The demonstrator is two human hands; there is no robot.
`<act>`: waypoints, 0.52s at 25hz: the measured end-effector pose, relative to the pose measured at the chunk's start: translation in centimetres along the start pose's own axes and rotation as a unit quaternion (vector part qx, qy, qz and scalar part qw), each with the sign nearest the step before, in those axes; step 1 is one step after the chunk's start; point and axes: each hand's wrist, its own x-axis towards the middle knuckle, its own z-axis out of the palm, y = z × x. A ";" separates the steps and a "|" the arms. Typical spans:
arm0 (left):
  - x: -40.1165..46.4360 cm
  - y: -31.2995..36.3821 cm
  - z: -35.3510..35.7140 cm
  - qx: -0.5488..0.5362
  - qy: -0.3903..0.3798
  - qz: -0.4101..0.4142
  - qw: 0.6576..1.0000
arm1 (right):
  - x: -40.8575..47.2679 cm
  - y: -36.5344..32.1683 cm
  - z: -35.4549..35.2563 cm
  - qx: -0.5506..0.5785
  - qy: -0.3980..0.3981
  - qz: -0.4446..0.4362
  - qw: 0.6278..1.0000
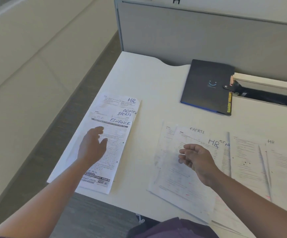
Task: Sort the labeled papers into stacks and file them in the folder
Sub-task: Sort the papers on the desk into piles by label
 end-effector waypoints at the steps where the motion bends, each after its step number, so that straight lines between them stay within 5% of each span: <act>1: -0.9 2.2 1.4 -0.029 -0.041 0.012 0.999 | -0.2 0.2 -1.5 0.001 0.021 0.000 1.000; 6: -5.4 11.2 9.9 -0.106 -0.194 -0.031 0.975 | -0.4 1.8 -9.4 -0.050 0.122 0.006 0.991; 13: -8.2 15.5 14.2 -0.046 -0.158 -0.134 0.977 | 0.0 2.4 -14.4 -0.044 0.037 0.075 0.996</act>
